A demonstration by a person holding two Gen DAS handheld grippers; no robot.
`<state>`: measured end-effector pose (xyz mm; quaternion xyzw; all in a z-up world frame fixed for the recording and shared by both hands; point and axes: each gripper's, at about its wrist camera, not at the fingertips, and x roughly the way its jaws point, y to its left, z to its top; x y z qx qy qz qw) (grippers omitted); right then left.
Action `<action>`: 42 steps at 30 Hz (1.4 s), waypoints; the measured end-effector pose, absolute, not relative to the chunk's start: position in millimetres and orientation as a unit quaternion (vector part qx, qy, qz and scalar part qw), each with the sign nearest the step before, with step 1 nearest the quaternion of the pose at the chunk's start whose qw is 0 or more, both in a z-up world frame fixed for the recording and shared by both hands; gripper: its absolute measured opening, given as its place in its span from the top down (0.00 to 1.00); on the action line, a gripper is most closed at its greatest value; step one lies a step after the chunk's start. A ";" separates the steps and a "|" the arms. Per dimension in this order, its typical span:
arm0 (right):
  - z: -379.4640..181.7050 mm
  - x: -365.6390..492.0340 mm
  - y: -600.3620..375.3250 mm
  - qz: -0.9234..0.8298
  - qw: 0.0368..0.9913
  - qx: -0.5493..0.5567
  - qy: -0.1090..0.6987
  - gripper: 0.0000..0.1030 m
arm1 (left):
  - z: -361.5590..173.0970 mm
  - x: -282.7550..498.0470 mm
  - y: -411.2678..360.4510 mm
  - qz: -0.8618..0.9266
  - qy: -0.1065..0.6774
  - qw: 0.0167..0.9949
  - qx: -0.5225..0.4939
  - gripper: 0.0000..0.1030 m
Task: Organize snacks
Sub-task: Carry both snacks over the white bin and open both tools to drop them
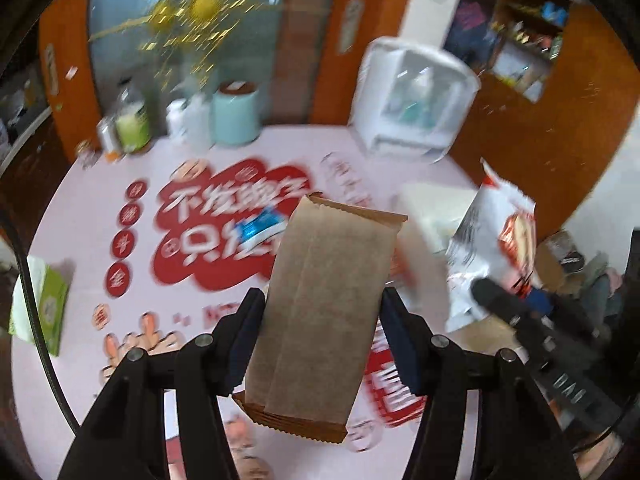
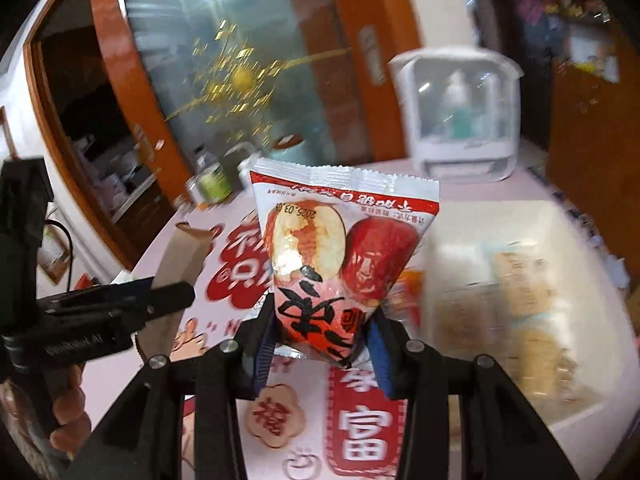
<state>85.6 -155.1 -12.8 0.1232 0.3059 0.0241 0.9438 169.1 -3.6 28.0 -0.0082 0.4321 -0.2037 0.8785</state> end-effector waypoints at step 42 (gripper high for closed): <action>-71.4 58.9 -294.1 -0.222 0.918 0.111 0.310 0.59 | -37.6 172.1 -234.8 -0.194 0.372 0.905 0.061 0.44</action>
